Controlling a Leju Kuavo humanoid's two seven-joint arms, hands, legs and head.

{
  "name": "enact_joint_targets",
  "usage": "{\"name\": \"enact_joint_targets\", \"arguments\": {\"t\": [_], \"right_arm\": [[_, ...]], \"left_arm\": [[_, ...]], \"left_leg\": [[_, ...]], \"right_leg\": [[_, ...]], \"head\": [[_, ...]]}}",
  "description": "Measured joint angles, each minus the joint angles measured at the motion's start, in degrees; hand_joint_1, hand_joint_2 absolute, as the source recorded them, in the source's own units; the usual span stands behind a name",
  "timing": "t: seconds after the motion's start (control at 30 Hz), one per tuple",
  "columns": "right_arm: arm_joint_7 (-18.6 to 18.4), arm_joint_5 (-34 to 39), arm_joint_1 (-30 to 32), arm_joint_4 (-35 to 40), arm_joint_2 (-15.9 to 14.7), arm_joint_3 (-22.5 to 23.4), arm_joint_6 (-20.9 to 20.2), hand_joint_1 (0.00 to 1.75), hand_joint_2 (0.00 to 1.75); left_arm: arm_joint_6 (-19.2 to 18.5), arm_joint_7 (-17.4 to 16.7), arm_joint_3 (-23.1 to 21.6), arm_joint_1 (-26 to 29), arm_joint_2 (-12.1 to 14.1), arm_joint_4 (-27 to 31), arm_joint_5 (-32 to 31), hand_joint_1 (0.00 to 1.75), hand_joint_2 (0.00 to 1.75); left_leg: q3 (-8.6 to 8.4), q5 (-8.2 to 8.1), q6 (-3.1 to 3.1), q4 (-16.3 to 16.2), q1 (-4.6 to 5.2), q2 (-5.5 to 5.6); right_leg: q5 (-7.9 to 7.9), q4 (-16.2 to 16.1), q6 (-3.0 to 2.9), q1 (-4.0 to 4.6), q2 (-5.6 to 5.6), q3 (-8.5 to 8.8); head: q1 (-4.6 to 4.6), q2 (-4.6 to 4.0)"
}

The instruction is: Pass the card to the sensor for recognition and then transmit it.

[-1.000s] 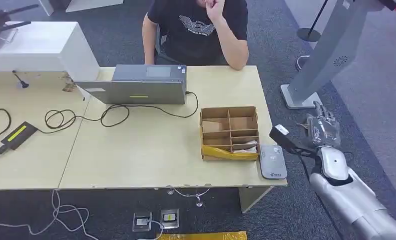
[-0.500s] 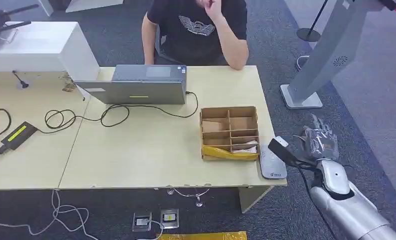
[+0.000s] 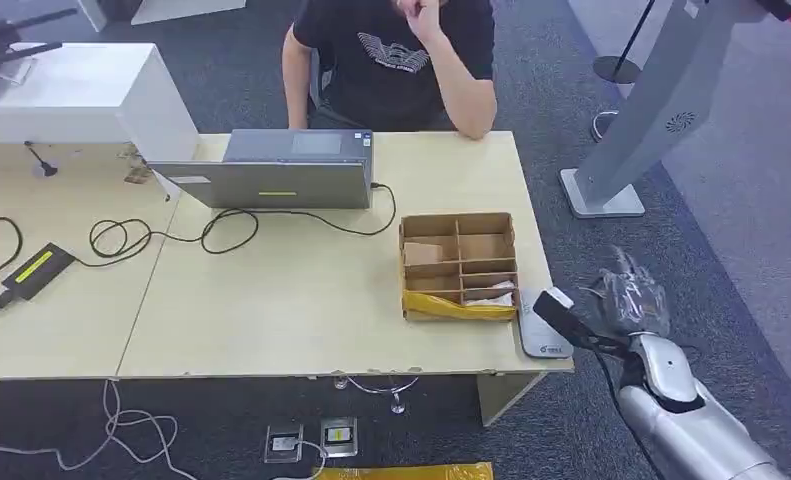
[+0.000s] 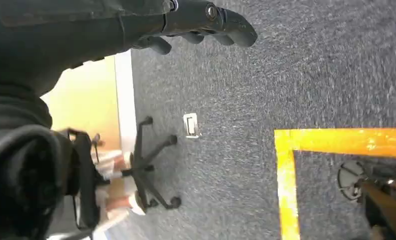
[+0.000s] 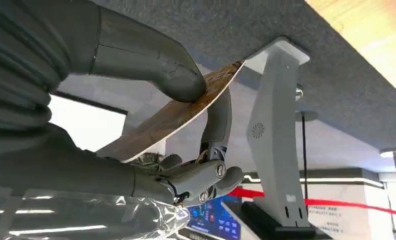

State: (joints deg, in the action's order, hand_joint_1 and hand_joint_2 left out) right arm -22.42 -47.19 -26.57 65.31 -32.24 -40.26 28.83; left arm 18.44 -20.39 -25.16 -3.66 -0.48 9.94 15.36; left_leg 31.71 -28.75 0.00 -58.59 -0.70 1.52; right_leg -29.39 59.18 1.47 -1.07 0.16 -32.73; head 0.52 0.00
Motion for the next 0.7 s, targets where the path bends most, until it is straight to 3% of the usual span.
{"name": "enact_joint_targets", "arguments": {"t": [0.17, 0.7], "right_arm": [[0.0, 1.1, 0.77, -0.33, -0.04, -0.52, 1.22, 1.75, 1.75], [-1.42, 1.29, 3.03, 0.72, -0.22, -3.1, 2.8, 1.75, 1.75]], "left_arm": [[2.5, 0.22, 0.11, 0.01, -0.11, 0.0, 3.28, 0.0, 0.0], [3.48, 0.81, 0.35, 0.01, -0.13, 0.0, 6.45, 0.0, 0.0]], "left_leg": [[-0.01, 0.0, 0.0, 0.0, 0.0, 0.0], [-0.01, 0.0, 0.0, 0.0, 0.0, -0.01]], "right_leg": [[0.0, 0.0, 0.0, 0.0, 0.0, 0.0], [0.0, 0.0, 0.0, 0.0, 0.0, 0.0]], "head": [[0.0, 0.0], [0.0, 0.0]]}}
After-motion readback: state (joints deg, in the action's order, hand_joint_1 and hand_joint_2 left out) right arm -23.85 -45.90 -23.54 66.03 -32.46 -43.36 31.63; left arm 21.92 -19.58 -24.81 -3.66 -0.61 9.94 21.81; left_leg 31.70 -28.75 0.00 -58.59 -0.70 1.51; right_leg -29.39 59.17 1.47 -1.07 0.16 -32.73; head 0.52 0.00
